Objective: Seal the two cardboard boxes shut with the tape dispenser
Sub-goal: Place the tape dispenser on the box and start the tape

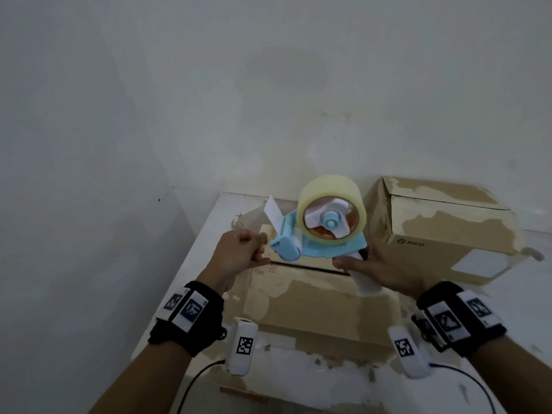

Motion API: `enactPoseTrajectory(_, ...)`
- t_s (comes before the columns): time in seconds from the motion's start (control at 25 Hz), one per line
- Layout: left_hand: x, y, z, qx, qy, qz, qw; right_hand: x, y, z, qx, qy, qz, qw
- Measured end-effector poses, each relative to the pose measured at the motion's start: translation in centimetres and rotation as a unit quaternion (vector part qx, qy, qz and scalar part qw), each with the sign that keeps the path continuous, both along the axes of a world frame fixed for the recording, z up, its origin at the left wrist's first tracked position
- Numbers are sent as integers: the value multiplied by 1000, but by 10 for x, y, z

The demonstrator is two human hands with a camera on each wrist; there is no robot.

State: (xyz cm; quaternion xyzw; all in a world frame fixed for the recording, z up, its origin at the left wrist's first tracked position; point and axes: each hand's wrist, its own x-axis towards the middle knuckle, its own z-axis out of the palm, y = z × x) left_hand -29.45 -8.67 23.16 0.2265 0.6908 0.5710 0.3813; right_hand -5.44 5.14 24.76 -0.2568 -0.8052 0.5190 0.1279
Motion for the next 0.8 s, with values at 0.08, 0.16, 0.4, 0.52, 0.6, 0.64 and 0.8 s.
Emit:
enactPoseTrajectory(0.08,-11,-8,-12,3,-13,25,1000,0,8,-2,64,-36,10,997)
enactPoseTrajectory(0.16,-22,-16,-26,0,-18,35,999,2,14,-5,92,-63,20,994)
enactPoseTrajectory(0.4,-29,-9,-65,-6,40,24,999,-5,26,-31,150,-103,61,981)
enactPoseTrajectory(0.52,-33,-4,-82,-14,65,24,997,-12,28,-47,158,-127,69,977)
enactPoseTrajectory(0.6,-35,-2,-93,-18,65,25,997,-17,28,-51,176,-148,73,970)
enactPoseTrajectory(0.64,-36,-1,-97,-19,63,24,998,-20,28,-52,189,-162,73,966)
enactPoseTrajectory(0.8,-37,3,-109,-21,53,21,998,-25,33,-53,203,-192,72,957)
